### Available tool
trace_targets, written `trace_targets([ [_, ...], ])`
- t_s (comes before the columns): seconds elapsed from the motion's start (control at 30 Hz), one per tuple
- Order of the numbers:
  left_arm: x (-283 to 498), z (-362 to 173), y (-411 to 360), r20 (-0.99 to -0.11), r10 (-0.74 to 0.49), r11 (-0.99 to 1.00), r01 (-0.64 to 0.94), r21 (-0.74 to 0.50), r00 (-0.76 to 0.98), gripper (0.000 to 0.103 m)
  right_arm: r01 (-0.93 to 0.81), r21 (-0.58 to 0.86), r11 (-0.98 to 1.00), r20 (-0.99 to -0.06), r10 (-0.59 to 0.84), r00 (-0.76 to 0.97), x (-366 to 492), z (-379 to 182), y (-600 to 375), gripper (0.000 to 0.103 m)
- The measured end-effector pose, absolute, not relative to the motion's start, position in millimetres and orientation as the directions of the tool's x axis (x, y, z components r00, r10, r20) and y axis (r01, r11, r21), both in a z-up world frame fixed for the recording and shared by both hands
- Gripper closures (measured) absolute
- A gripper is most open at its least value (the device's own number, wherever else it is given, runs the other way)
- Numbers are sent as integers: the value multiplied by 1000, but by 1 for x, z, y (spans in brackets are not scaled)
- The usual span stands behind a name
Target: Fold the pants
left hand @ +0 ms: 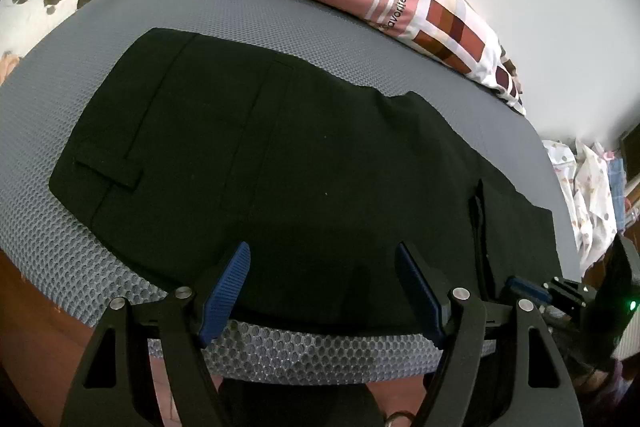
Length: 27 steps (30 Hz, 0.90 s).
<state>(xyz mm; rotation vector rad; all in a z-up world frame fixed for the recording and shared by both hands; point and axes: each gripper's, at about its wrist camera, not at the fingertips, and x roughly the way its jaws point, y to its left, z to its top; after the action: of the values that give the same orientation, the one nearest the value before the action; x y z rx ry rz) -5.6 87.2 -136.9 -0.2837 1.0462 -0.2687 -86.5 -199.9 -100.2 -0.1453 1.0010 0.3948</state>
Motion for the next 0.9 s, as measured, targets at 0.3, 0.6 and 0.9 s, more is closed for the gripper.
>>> trace_targets([
  [0.3,-7,-138,87,-808,-351,931,81,-357,472,27,-384,118,916,-810,312,496,-95,-85,-213,103],
  [0.6,-7,-139,86,-808,-357,928,81,-364,468,27,-489,-38,871,-827,247,505,-98,-94,-181,75],
  [0.9,-9,-139,86,-809,-358,928,84,-363,465,26,-494,4,870,-832,277,481,-90,-98,-190,82],
])
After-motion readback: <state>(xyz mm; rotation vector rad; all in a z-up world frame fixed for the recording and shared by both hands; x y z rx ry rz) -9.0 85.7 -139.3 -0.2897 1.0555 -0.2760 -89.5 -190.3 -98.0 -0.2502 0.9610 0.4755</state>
